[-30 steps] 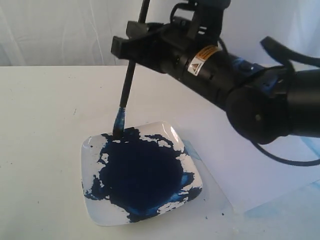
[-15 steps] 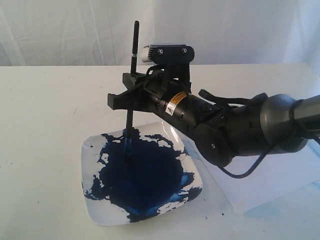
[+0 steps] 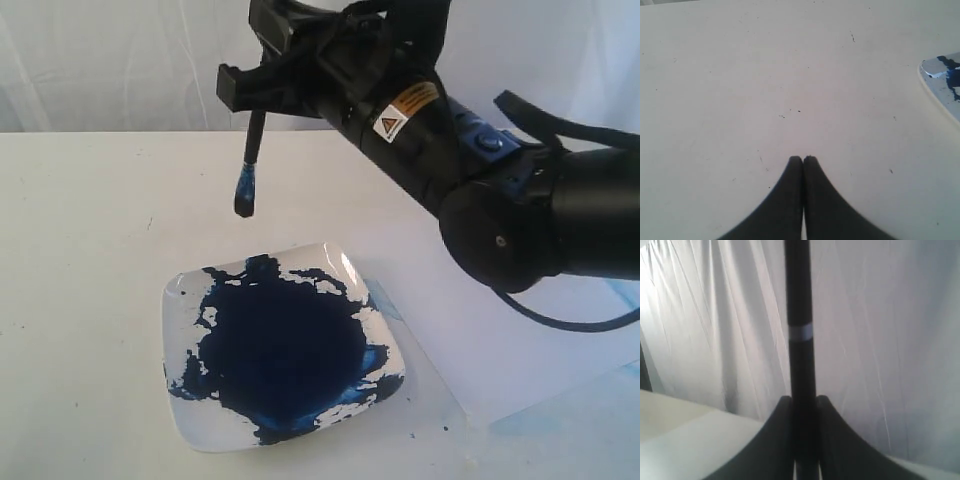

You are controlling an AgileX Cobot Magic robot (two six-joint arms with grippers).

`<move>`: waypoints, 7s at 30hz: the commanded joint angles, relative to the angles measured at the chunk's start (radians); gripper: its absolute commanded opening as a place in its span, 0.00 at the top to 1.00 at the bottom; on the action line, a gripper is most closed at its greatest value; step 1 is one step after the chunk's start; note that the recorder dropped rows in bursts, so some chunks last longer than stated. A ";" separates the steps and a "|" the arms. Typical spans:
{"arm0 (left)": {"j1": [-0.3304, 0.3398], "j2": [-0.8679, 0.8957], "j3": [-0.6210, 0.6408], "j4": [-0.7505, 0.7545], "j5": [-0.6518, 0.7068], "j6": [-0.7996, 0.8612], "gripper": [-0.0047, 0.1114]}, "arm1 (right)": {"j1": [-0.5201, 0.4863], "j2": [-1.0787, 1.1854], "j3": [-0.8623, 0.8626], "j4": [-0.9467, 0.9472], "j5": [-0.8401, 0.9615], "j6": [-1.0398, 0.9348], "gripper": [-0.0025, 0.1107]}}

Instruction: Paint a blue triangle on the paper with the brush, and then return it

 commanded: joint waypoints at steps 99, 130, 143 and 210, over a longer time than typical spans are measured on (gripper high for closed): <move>0.001 -0.005 0.005 -0.004 -0.151 -0.001 0.96 | -0.403 -0.190 -0.073 -1.231 -0.249 1.071 0.98; 0.001 0.164 -0.197 -0.043 -0.245 -0.424 0.96 | -0.403 0.136 -0.073 -1.181 -0.303 0.809 0.98; -0.293 0.590 -0.384 -0.933 0.131 0.627 0.96 | -0.403 0.199 -0.073 -1.080 -0.250 0.711 0.98; -0.469 1.132 -0.650 -1.486 0.457 1.258 0.96 | -0.722 -0.175 -0.073 -1.158 -0.185 1.018 0.98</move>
